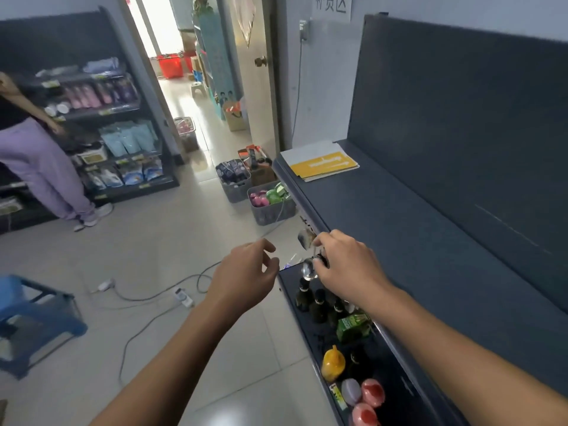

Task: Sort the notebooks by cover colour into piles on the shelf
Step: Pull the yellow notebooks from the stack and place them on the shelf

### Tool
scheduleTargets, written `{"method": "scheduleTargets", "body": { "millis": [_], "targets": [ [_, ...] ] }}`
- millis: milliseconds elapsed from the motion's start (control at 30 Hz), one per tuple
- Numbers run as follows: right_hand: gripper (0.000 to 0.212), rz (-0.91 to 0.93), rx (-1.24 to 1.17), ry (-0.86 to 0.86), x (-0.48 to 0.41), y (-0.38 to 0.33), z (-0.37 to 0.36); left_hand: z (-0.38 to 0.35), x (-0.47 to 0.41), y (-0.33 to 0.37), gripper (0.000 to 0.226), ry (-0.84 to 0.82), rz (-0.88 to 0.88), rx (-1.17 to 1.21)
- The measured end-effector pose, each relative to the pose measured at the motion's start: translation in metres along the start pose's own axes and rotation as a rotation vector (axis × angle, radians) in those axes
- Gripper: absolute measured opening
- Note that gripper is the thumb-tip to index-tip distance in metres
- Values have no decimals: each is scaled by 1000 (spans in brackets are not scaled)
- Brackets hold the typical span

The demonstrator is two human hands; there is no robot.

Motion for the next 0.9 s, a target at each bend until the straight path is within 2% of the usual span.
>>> {"method": "scheduleTargets", "body": {
  "millis": [300, 667, 900],
  "targets": [
    [25, 42, 45, -64, -124, -17, -35, 19, -100, -66, 26, 5, 59, 21],
    [33, -168, 50, -70, -263, -32, -71, 38, -261, -132, 25, -89, -159, 49],
    [26, -337, 28, -7, -308, -21, -81, 28, -344, -132, 23, -169, -350, 29]
  ]
}}
Point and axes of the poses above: each hand's wrist, its own x-axis away from the middle knuckle, its own z-axis out of the back of the hand, y = z × x, the point moved 2 cm from there along -x, towards the middle knuckle, and after that the axes turned 6 degrees about z, right-handed, at the moved point
